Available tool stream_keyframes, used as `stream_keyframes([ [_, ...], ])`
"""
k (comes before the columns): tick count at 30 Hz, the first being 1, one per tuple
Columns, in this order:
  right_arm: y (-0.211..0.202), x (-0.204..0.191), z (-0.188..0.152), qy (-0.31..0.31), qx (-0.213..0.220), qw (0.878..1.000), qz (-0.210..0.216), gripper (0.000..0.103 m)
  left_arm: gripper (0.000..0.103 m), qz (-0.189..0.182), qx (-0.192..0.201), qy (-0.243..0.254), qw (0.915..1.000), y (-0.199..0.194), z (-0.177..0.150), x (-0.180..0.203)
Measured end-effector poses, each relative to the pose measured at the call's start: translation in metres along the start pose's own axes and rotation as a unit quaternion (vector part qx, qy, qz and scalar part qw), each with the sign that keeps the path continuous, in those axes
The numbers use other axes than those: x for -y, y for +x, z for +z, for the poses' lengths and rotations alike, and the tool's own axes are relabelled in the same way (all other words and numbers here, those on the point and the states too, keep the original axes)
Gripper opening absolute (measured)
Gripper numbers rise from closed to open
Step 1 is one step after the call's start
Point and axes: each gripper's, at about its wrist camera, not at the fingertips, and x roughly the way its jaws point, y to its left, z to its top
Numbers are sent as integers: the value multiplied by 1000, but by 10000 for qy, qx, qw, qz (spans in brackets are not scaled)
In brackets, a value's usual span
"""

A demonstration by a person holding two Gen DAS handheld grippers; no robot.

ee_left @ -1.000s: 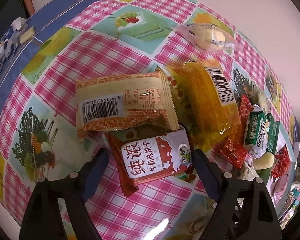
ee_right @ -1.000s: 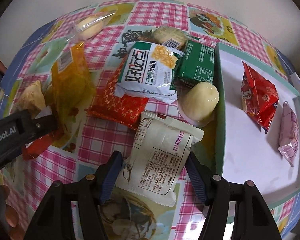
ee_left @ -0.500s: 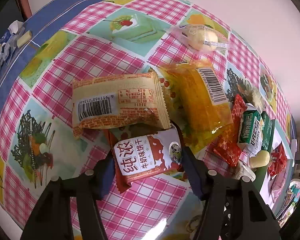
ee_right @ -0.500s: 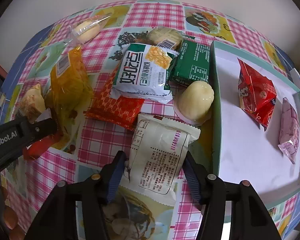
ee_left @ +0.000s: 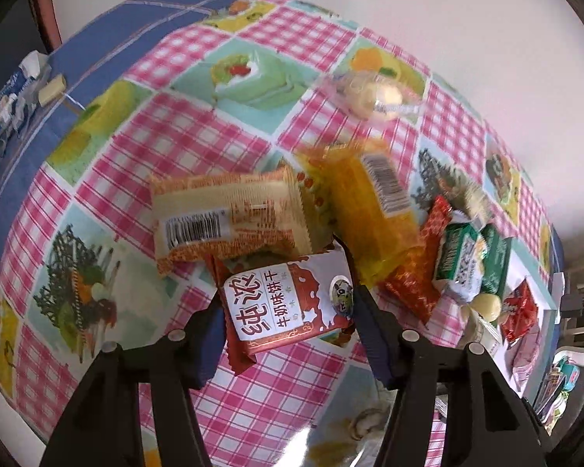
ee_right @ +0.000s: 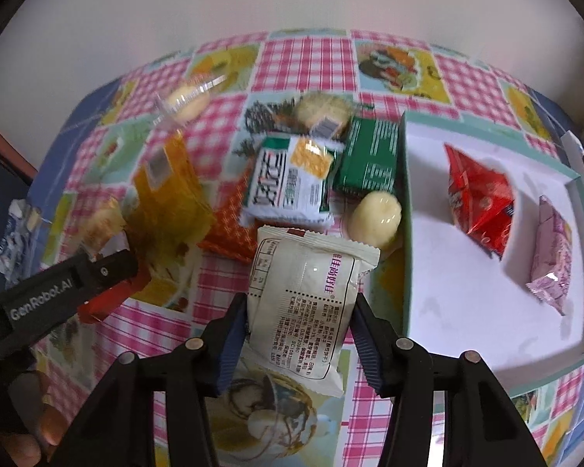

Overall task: Organize snacks
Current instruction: 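Carry both packs into the white tray and open both tools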

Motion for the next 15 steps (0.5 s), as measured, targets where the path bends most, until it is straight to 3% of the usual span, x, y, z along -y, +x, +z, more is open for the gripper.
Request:
stream_keyframes([
  [8,-19,2,-1,153,109,9998,74,55,63,-27,359,137,9993,-32,-2,7],
  [15,-23,51,3,715,186,9970,-217,55,63,-258,464,616,9967,-40,-8,50],
])
